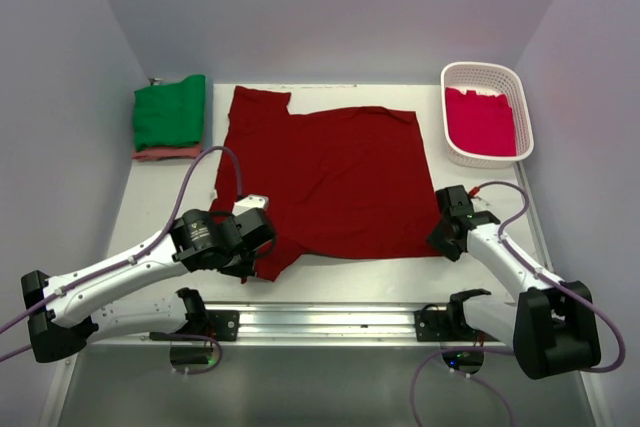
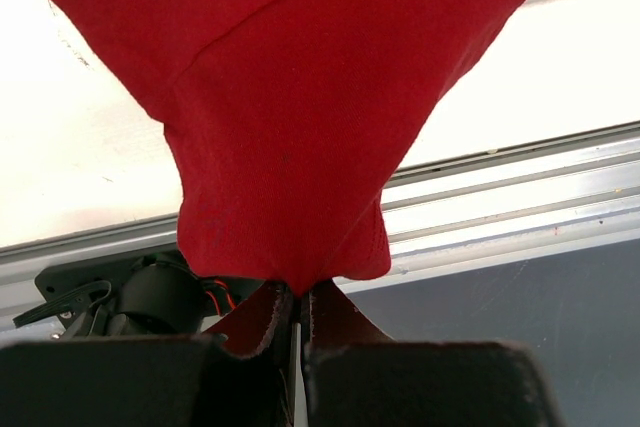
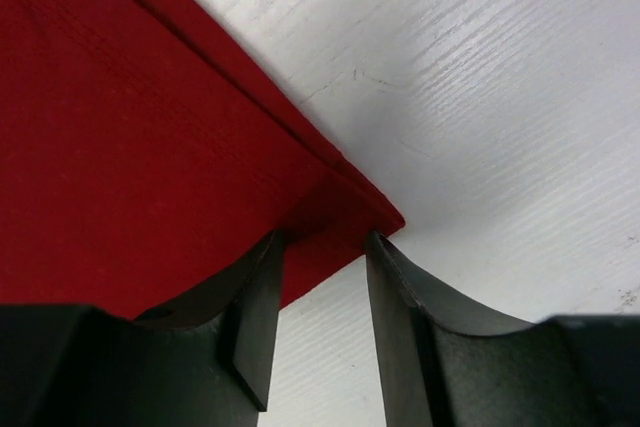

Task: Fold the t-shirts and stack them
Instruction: Flatten the tshirt out, then fold the tshirt

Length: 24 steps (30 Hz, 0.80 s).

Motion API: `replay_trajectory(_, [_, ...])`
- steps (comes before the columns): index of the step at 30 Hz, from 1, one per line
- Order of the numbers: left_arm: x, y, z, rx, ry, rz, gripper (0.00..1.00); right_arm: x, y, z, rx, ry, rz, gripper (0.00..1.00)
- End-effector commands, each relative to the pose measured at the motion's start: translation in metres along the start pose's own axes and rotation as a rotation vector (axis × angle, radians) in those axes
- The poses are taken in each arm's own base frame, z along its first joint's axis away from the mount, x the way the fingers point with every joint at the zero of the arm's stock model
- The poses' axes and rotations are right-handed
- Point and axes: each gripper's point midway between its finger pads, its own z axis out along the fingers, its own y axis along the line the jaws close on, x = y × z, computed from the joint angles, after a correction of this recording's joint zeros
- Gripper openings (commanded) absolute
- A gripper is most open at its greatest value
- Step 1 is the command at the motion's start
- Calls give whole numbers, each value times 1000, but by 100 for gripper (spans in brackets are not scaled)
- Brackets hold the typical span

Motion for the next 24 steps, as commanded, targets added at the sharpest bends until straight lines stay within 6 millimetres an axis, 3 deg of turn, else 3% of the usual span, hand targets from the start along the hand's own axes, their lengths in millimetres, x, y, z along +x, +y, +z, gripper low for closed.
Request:
replay_trajectory(1, [-4,1,-3,-6,-22,-8,0,5,-6,-2,29,21,8,44])
replay_trajectory(6, [-5,0,-1,-9,-21,2,0,4,-11,-5,46,15,13,49])
replay_trajectory(11, [-6,0,0,-16,-22,14,0,3,-9,0,61,18,6,44])
replay_trajectory(12, [-6,0,1,-18,-24,14,0,3,-9,1,65,22,4,42])
replay_trajectory(15, [-6,0,1,-12,-27,9,0,6,-5,8,53,26,-3,18])
replay_trajectory(20, [-2,4,3,-20,-18,5,0,17,-5,21,48,58,-11,8])
replay_trajectory(24, [-3,6,2,-31,-31,-5,0,14,2,19,4,47,-26,0])
